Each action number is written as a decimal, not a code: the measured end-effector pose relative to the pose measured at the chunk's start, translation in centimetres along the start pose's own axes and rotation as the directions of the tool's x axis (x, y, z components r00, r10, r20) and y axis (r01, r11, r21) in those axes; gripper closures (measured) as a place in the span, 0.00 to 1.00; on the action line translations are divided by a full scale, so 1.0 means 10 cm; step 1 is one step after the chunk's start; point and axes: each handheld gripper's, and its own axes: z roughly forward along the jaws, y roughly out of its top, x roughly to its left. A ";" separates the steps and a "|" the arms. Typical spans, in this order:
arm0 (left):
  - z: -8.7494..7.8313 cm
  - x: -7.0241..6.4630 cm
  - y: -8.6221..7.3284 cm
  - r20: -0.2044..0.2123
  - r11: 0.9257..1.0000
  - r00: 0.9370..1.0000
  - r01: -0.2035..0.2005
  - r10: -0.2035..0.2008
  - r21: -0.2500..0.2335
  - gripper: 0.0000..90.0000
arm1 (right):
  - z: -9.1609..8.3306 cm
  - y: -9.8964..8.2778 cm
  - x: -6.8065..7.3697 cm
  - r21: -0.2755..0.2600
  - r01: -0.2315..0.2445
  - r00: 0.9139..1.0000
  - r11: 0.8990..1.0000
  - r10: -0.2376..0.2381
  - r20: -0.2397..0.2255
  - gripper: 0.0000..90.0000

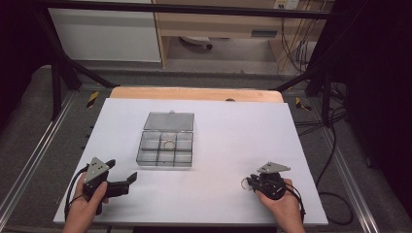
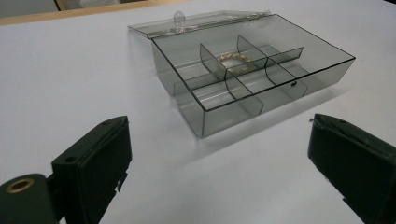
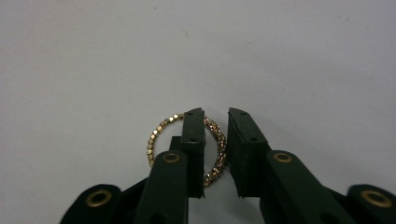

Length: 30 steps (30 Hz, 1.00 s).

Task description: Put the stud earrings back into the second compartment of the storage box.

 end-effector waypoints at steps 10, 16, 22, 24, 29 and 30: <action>0.00 0.01 0.00 -0.007 1.000 1.000 -0.005 0.005 0.005 0.07 | 0.01 0.01 -0.03 -0.003 0.015 1.000 1.000 -0.015 -0.018 0.97; -0.03 0.01 -0.02 -0.016 1.000 1.000 -0.003 0.003 0.004 0.08 | -0.05 0.05 -0.04 -0.051 0.005 1.000 0.999 -0.006 -0.025 0.97; -0.09 0.03 -0.05 -0.038 1.000 0.999 0.012 -0.012 0.001 0.07 | -0.08 0.11 -0.09 -0.113 -0.005 0.999 0.994 0.001 -0.033 0.97; -0.10 0.03 -0.06 -0.040 1.000 0.999 0.014 -0.014 0.000 0.07 | -0.09 0.13 -0.09 -0.127 -0.013 0.999 0.992 0.007 -0.045 0.97; -0.09 0.02 -0.05 -0.035 1.000 0.999 0.014 -0.014 0.002 0.08 | -0.11 0.14 -0.09 -0.148 0.000 0.999 0.989 -0.006 -0.038 0.97; -0.09 0.02 -0.05 -0.035 1.000 0.999 0.015 -0.015 0.003 0.07 | -0.11 0.14 -0.09 -0.153 0.003 0.999 0.988 -0.008 -0.035 0.97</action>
